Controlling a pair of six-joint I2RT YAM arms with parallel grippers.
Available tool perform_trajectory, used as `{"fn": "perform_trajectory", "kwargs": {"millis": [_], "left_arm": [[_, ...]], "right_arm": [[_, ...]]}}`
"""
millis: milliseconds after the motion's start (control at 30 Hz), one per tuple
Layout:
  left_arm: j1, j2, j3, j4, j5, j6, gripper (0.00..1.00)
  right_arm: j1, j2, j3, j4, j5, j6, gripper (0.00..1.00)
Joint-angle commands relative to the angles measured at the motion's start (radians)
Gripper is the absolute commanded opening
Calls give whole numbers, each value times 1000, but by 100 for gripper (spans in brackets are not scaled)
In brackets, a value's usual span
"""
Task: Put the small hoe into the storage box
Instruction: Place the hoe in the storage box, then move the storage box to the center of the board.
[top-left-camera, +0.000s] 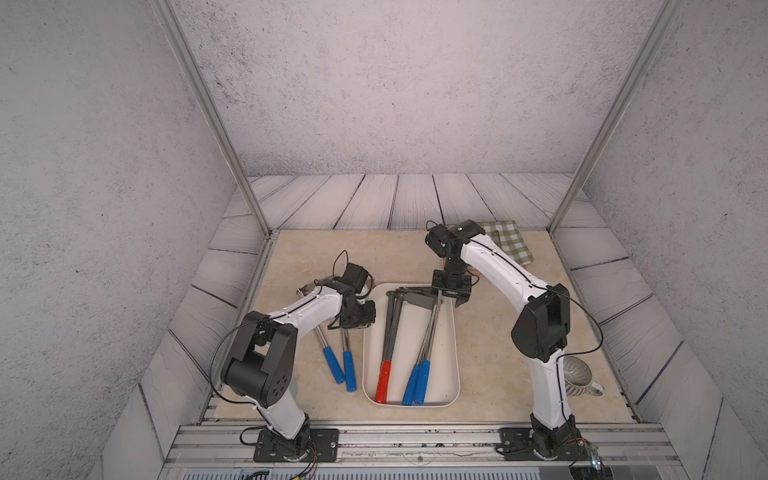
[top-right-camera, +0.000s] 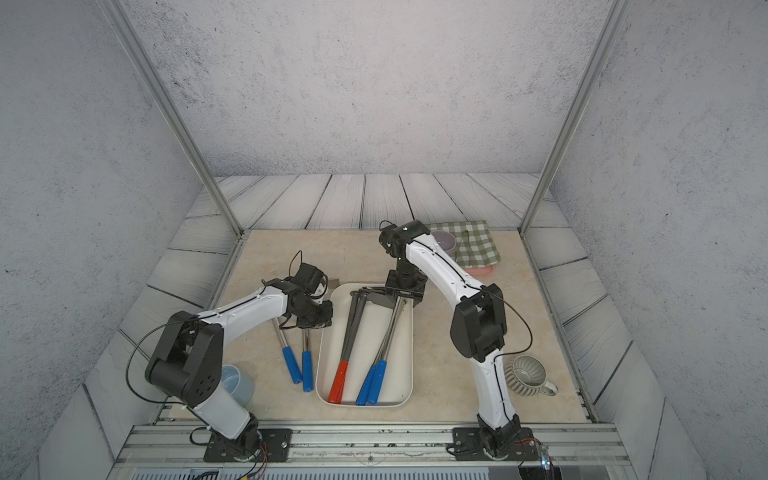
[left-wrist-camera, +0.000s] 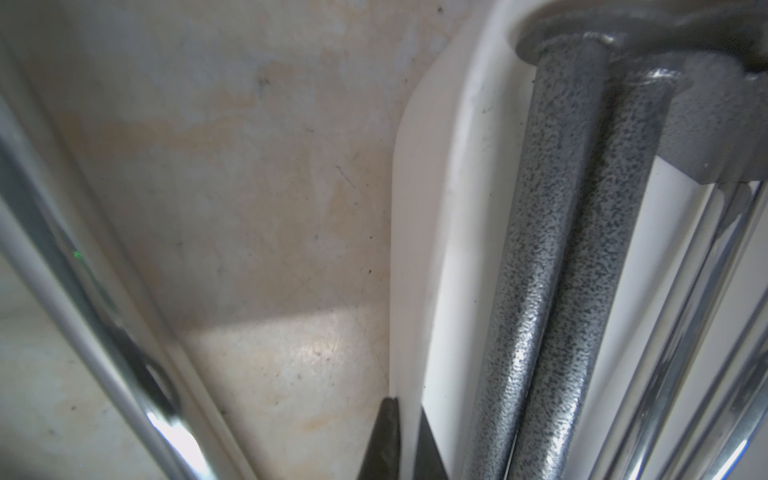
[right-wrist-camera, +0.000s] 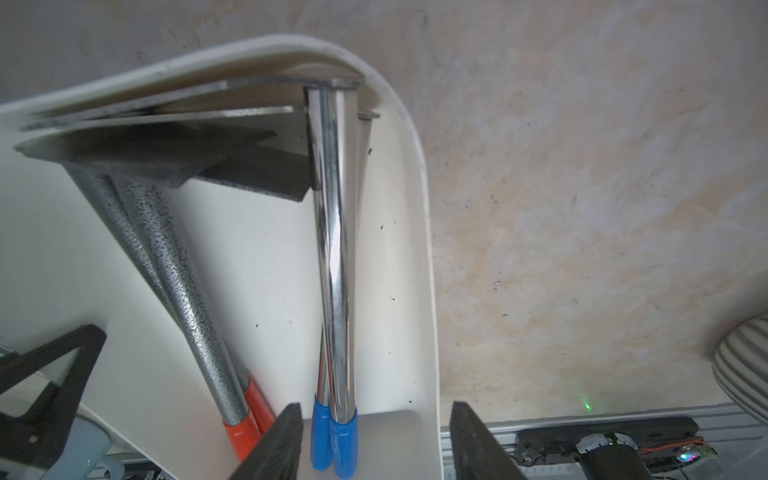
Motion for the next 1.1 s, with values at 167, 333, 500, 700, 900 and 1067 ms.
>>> {"fn": "perform_trajectory", "kwargs": {"millis": [167,333,500,700,900,1067], "left_arm": [[-7,14,35,-4,7,-73,0],[-22,32,46,2,5,-109,0],[-45,52,76,-3,-9,-133,0],[-71,84,123,-11,-20,-158,0],[-91,109,159,-8,-28,-192,0],[-107,134,195,-6,-28,-200,0]], "right_arm": [[-72,-139,-168,-12,57,-52,60],[-106,-190,-263,21,51,-68,60],[-127,-225,-317,40,47,-81,60],[-148,-254,-364,56,41,-94,60],[-166,-277,-388,60,39,-106,60],[-175,-291,-397,60,40,-111,60]]}}
